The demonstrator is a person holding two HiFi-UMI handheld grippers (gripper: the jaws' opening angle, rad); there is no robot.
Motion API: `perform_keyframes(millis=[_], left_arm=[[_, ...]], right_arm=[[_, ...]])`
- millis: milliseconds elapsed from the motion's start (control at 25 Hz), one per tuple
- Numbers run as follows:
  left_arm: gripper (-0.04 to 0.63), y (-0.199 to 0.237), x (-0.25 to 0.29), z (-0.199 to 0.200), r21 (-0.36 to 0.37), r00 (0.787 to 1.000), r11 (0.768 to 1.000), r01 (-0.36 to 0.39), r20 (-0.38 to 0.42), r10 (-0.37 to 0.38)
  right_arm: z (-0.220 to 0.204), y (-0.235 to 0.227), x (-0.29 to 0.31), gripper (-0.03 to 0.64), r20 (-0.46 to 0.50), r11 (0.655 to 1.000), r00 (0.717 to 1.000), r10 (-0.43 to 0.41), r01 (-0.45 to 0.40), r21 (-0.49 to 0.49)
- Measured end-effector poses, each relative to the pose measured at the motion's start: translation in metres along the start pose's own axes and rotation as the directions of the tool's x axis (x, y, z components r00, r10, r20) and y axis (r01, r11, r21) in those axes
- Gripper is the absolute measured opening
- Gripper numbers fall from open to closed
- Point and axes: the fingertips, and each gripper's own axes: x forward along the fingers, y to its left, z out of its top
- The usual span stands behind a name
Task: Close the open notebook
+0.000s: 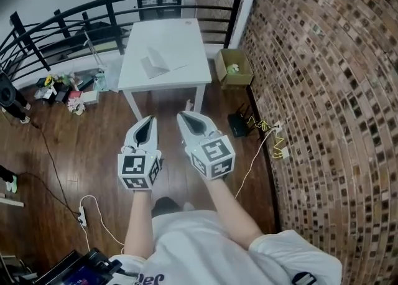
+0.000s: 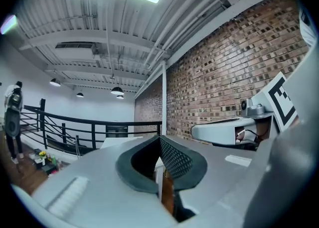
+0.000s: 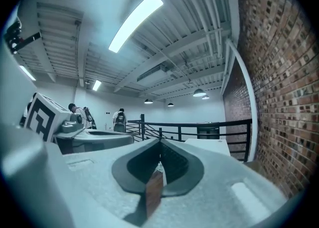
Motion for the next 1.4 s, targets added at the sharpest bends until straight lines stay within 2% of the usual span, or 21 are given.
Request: perform_keyframes(millis=[160, 320, 520, 840, 960, 1160, 1280, 1400], left_arm=[[0.015, 0.020, 0.022, -0.012, -0.014, 0.999, 0.999, -0.031, -0.037, 0.030], [0.015, 0.039, 0.041, -0.020, -0.029, 0.998, 0.998, -0.047, -0.040, 0.045], [0.015, 0.074, 0.094, -0.030, -0.058, 0.998, 0.998, -0.036, -0.047, 0.033], [0.015, 0.146, 0.183, -0.020, -0.069, 0.999, 0.998, -0.012, -0.040, 0.009], [0.015, 0.182, 0.212, -0.016, -0.028, 0.998, 0.999, -0.029, -0.050, 0.028], [0.015, 0.230, 0.256, -0.003, -0.025, 0.999, 0.999, -0.035, -0.035, 0.034], [0.015, 0.261, 0.274, 0.002, -0.037, 0.999, 0.998, -0.048, -0.027, 0.047], [0.015, 0.278, 0.290, -0.011, -0.073, 0.997, 0.996, -0.047, -0.057, 0.043]], right_arm=[[-0.017, -0.010, 0.027, -0.012, -0.035, 0.999, 0.999, 0.032, -0.030, 0.029], [-0.024, -0.018, 0.051, -0.012, -0.049, 0.999, 0.998, 0.045, -0.043, 0.024], [-0.030, -0.051, 0.098, -0.012, -0.068, 1.000, 0.997, 0.020, -0.019, 0.013], [-0.017, -0.103, 0.201, -0.012, -0.086, 1.000, 0.996, -0.028, 0.028, 0.000], [-0.013, -0.106, 0.248, -0.012, -0.101, 1.000, 0.995, -0.001, 0.001, -0.007], [0.002, -0.117, 0.311, -0.012, -0.086, 1.000, 0.996, 0.024, -0.025, -0.012], [0.011, -0.122, 0.341, -0.012, -0.084, 0.999, 0.996, 0.021, -0.023, -0.022], [0.000, -0.128, 0.356, -0.012, -0.124, 1.000, 0.992, 0.021, -0.022, -0.010]])
